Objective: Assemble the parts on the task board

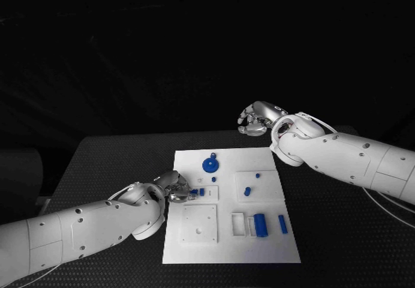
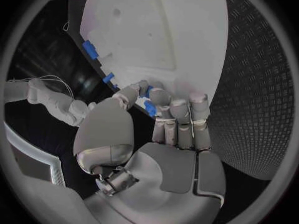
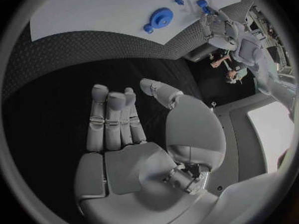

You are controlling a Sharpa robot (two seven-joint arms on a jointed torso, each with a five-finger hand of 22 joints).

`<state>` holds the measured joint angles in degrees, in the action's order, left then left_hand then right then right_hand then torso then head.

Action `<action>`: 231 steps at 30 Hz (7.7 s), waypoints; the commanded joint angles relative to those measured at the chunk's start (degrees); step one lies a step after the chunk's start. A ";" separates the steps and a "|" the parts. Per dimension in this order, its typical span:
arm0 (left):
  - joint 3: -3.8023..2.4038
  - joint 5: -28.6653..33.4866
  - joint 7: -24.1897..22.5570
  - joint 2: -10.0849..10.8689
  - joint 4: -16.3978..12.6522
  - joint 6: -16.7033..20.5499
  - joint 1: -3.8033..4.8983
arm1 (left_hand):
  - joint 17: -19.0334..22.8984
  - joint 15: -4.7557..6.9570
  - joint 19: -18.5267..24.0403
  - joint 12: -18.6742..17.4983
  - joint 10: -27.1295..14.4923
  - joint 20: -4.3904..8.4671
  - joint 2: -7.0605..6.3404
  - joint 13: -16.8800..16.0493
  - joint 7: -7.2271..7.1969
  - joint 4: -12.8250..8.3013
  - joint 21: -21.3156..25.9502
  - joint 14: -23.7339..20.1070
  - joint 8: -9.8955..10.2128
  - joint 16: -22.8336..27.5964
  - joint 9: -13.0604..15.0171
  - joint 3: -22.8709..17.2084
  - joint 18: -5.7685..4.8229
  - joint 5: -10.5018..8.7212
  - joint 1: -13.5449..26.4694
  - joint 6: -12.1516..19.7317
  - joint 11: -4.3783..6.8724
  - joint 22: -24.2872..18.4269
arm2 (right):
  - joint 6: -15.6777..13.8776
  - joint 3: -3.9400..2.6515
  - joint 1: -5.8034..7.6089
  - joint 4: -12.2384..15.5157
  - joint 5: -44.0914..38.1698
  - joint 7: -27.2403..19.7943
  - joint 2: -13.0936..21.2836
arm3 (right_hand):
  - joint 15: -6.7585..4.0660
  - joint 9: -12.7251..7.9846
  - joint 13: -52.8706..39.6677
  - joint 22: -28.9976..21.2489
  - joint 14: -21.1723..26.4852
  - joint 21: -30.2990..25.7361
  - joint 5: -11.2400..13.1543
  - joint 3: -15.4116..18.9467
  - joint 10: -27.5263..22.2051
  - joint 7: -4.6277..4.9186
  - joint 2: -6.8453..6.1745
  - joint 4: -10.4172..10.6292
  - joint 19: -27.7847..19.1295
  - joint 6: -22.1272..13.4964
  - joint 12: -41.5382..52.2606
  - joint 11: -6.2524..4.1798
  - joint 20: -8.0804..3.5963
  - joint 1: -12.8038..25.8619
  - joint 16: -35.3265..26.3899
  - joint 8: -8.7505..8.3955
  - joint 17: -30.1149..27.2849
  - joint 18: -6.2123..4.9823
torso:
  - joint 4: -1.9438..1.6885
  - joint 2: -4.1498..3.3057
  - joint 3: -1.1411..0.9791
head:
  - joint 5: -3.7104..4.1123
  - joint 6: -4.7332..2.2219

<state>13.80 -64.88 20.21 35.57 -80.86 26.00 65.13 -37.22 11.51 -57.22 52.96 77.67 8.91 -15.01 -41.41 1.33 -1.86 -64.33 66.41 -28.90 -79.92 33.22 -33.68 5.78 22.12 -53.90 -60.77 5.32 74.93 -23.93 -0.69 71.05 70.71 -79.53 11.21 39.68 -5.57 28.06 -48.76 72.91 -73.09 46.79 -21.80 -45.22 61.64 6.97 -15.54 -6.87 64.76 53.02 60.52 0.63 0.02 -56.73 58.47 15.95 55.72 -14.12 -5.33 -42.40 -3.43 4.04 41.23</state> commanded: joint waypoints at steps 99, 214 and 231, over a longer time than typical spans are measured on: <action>-0.84 -11.20 -13.86 0.85 0.56 -5.69 1.55 | 7.41 -10.53 13.54 -24.00 -15.54 -2.47 2.32 14.14 7.19 -5.82 15.18 -14.54 9.11 13.42 -6.31 -1.31 -3.18 -18.89 -14.15 10.18 -8.63 -1.37 | 1.08 -0.02 -0.04 -0.31 0.23 -0.84 0.02 | 0.20 0.13 0.39 0.15 -0.30 -0.45 -0.46 0.13 -0.16 0.35 0.25 -0.19 0.07 -0.08 0.13 0.20 0.21 0.53 -0.44 -0.30 0.16 -0.88 | -0.02 -0.01 -0.01 | -0.06 -0.34; -0.79 -11.12 -12.73 -1.12 3.10 -7.93 1.28 | 6.64 -9.67 12.13 -19.08 -18.23 -1.61 5.10 13.98 6.39 -7.38 16.94 -14.69 8.83 10.14 -7.55 -0.91 -3.91 -17.90 -15.85 7.42 -8.64 1.18 | 1.71 -0.02 -0.06 -0.39 0.50 -1.11 -0.26 | 0.19 0.20 0.75 0.32 -0.49 -0.61 -0.57 0.17 -0.02 0.33 0.57 -0.05 0.27 0.00 0.45 0.18 0.18 0.76 -0.58 -0.23 0.34 -0.88 | 0.02 0.02 -0.04 | 0.00 0.00; -0.82 -10.74 -11.84 0.39 2.66 -4.11 0.95 | 6.47 -9.02 11.27 -16.66 -17.97 -1.01 2.84 13.09 5.69 -7.42 16.58 -13.98 8.15 9.24 -6.82 -0.73 -3.88 -17.83 -15.65 5.81 -8.08 1.15 | 1.60 -0.02 -0.08 -0.42 0.50 -1.13 -0.04 | 0.18 0.21 0.80 0.35 -0.50 -0.65 -0.59 0.15 -0.03 0.32 0.57 -0.09 0.26 0.00 0.48 0.17 0.17 0.73 -0.62 -0.23 0.37 -0.88 | -0.06 0.00 0.07 | -0.19 -0.13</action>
<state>12.98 -75.54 7.86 35.98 -78.15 20.25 66.12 -30.70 2.31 -45.49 36.05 59.69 5.12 -11.70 -28.25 6.94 -9.25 -47.46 52.14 -20.43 -70.33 26.34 -34.73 2.18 4.17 -69.59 -54.55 -3.06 74.93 -22.81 -0.69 71.00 70.27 -78.92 10.57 39.62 -5.39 28.23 -48.00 73.21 -73.27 46.36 -22.19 -45.22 61.63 6.75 -15.07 -6.87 64.76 53.06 60.78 0.62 0.02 -56.26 58.05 15.95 56.03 -14.13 -5.37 -42.37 -3.38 3.90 41.11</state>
